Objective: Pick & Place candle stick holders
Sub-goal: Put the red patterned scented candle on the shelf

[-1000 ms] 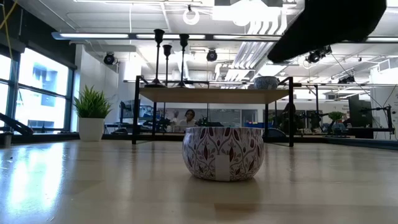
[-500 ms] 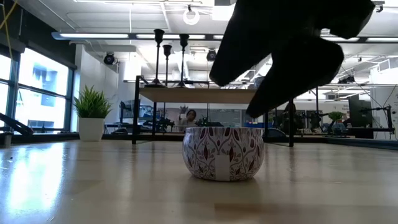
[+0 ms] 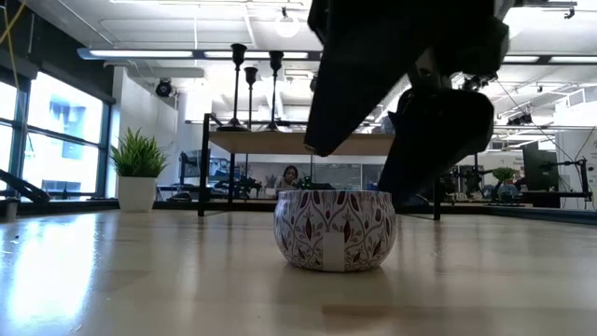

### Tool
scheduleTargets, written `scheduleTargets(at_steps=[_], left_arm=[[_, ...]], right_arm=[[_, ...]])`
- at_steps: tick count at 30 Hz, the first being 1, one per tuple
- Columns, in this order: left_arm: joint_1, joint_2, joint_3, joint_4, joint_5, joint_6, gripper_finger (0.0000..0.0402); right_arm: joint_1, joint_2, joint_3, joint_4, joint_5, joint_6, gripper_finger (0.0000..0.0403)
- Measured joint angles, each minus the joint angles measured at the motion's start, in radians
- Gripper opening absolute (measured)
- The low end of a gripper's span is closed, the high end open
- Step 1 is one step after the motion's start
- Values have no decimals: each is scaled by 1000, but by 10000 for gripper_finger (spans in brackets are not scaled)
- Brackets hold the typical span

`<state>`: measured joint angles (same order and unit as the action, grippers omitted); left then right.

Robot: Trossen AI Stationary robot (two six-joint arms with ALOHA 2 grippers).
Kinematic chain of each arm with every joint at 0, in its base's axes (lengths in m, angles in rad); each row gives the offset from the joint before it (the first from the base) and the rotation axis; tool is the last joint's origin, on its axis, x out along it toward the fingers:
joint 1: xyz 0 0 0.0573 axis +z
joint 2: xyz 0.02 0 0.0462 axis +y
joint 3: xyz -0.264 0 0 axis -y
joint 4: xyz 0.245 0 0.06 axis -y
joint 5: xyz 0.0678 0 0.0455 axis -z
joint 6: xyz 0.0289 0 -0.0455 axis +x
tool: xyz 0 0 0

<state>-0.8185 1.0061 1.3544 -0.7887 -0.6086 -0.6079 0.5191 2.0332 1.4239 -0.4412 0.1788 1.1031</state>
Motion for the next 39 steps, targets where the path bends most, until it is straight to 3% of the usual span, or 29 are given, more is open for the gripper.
scheduleTargets(at_steps=[6, 28, 34, 39], left_arm=[[0, 0, 0, 0, 0, 5, 239], [0, 0, 0, -7, -4, 8, 239], [0, 0, 0, -8, -4, 8, 239], [0, 0, 0, -8, -3, 8, 239]], right_arm=[[-31, 0, 0, 0, -78, 60, 399], [-80, 0, 3, 31, -130, 127, 399], [-83, -1, 7, -7, -155, 130, 399], [-86, -1, 90, -192, -171, 121, 399]])
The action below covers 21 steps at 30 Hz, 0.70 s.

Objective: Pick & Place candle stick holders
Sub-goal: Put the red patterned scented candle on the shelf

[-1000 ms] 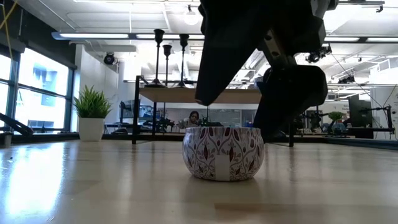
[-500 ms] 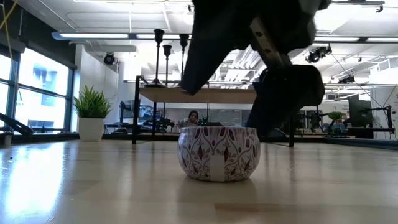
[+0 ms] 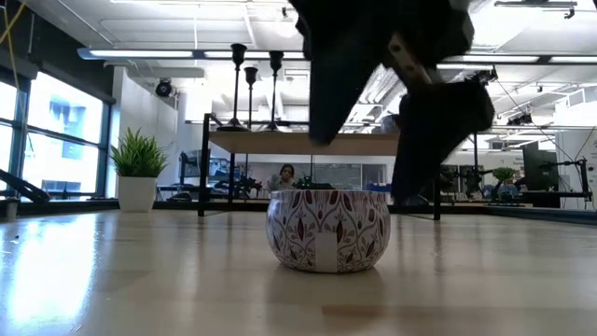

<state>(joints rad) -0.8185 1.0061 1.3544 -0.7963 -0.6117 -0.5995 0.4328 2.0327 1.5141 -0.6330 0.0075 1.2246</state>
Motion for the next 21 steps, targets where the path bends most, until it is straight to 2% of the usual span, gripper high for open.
scheduleTargets(at_steps=[12, 17, 21], left_arm=[[0, 0, 0, -17, 2, -1, 239], [0, 0, 0, -26, 3, -8, 239], [0, 0, 0, -28, 3, -8, 239]], right_arm=[[-10, -3, 387, -415, 69, -99, 399], [-24, -3, 422, -468, 58, -55, 399], [-41, 19, 422, -428, 17, -47, 399]])
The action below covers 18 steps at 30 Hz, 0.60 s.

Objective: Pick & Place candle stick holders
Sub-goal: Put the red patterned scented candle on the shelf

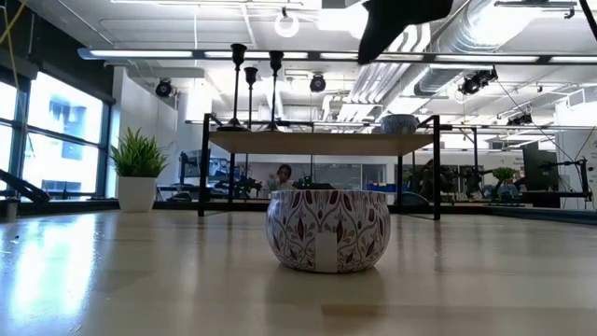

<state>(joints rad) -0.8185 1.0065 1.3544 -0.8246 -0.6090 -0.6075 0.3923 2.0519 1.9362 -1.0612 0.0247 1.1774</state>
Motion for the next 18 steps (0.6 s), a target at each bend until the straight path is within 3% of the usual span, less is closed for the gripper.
scheduleTargets(at_steps=[7, 18], left_arm=[[0, 0, 0, -18, 0, 0, 239], [0, 0, 0, -24, -2, 0, 239]], right_arm=[[-14, 24, -1, 173, -14, -24, 399], [-13, 81, -1, 89, -11, 0, 399]])
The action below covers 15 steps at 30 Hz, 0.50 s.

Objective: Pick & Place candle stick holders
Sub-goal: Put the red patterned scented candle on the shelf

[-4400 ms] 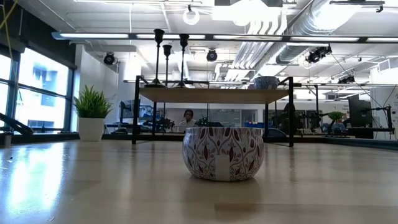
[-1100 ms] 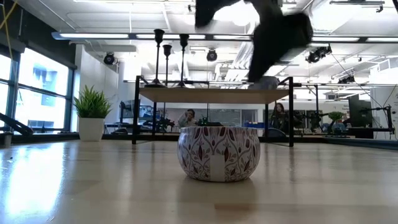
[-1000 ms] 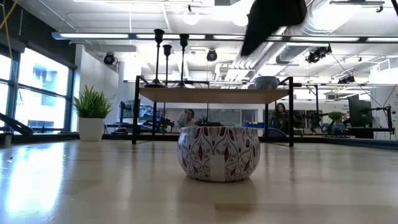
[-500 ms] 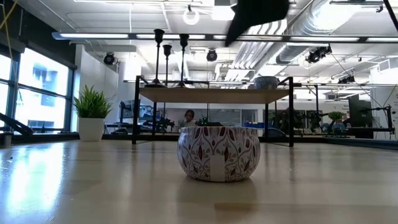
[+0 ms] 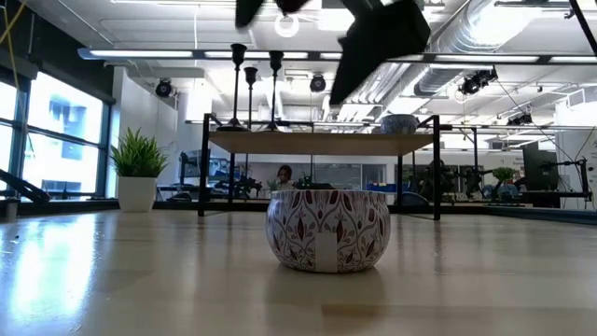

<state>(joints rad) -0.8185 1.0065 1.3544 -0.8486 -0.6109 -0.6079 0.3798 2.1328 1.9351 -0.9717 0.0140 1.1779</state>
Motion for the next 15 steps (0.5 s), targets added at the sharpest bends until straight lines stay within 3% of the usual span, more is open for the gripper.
scheduleTargets(at_steps=[7, 15], left_arm=[[0, 2, 0, -5, 1, -2, 239], [0, 18, 0, -36, -2, -3, 239]], right_arm=[[6, 73, 0, -13, -84, 12, 399], [17, 89, -1, -10, -89, 27, 399]])
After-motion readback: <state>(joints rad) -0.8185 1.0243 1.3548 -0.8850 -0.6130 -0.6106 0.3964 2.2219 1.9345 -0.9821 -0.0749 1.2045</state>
